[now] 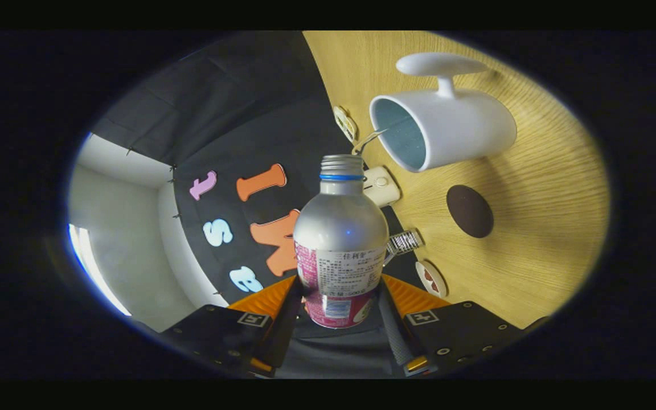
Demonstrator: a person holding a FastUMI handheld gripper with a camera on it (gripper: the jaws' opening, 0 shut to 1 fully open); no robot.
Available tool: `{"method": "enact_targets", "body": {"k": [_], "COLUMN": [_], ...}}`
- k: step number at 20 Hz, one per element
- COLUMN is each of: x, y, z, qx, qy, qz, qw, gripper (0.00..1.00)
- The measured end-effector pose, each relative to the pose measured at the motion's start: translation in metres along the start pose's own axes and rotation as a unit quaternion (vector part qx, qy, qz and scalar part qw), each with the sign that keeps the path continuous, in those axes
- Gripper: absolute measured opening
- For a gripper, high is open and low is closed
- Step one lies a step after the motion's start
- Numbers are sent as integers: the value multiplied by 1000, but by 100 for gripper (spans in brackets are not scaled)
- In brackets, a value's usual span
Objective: Take the bottle from table, then pour the juice into the cup, finally place the bottle on the coaster
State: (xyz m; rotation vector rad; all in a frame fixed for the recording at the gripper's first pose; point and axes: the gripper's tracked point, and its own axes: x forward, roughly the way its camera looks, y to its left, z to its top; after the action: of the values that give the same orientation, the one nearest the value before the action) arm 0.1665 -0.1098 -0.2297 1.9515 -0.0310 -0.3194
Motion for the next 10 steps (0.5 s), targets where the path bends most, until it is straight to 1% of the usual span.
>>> {"method": "enact_targets", "body": {"k": [10], "x": [13], "y": [10], "z": [0], "qx": [15], "qy": [-10], "qz": [6], "qw": [1000], "gripper": [72]}}
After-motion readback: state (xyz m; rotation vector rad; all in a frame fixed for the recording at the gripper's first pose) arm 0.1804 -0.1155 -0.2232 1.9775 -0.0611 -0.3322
